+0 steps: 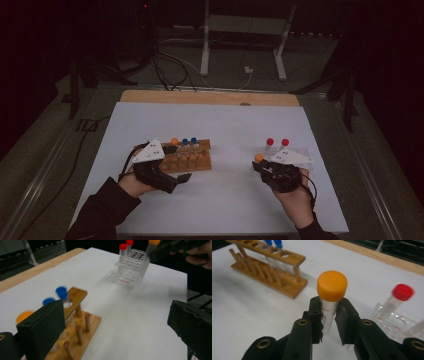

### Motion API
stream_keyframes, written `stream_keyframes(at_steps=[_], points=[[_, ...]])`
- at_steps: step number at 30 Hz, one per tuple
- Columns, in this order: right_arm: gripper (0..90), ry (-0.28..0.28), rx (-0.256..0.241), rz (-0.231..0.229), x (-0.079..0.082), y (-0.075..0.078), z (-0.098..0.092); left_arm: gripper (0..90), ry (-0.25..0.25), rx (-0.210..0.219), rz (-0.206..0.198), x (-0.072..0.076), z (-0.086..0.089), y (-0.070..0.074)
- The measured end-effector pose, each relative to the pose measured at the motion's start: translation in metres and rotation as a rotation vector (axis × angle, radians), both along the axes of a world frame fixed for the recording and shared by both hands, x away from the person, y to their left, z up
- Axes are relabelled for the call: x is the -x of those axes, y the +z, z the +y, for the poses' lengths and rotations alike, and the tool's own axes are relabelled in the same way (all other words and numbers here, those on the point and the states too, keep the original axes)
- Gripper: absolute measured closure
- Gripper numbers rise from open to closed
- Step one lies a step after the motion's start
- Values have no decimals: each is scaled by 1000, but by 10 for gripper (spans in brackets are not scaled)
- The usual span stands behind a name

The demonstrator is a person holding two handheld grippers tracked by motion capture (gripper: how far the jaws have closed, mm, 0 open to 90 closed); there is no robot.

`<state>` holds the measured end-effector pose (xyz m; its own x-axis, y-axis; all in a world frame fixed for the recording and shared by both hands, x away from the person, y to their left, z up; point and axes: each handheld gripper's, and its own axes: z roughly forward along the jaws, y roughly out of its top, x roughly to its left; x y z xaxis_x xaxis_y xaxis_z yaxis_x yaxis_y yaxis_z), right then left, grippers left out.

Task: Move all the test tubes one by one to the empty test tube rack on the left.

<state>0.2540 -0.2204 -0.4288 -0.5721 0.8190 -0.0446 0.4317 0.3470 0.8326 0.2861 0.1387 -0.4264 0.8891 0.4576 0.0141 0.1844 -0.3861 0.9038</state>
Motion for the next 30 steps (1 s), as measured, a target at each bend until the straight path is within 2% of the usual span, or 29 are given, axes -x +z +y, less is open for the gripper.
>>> stream_keyframes(at_steps=[2, 9, 15, 18, 25, 30], points=[[755, 14, 6, 5, 1, -2, 4, 39, -10, -2, -14, -2, -6, 3], [755, 40, 4, 1, 4, -5, 10, 39, -58, 28, 4, -10, -32, 11], [755, 56, 7, 2, 6, -7, 15, 39, -103, 30, 3, -13, -57, 17], [755, 62, 5, 0, 6, -8, 16, 49, -109, 40, 14, -14, -69, 20], [755, 72, 12, 5, 6, -10, 19, 78, -126, 38, 37, -21, -96, 16], [755, 78, 16, 8, 6, -11, 21, 161, -159, 57, 33, -21, -110, 14]])
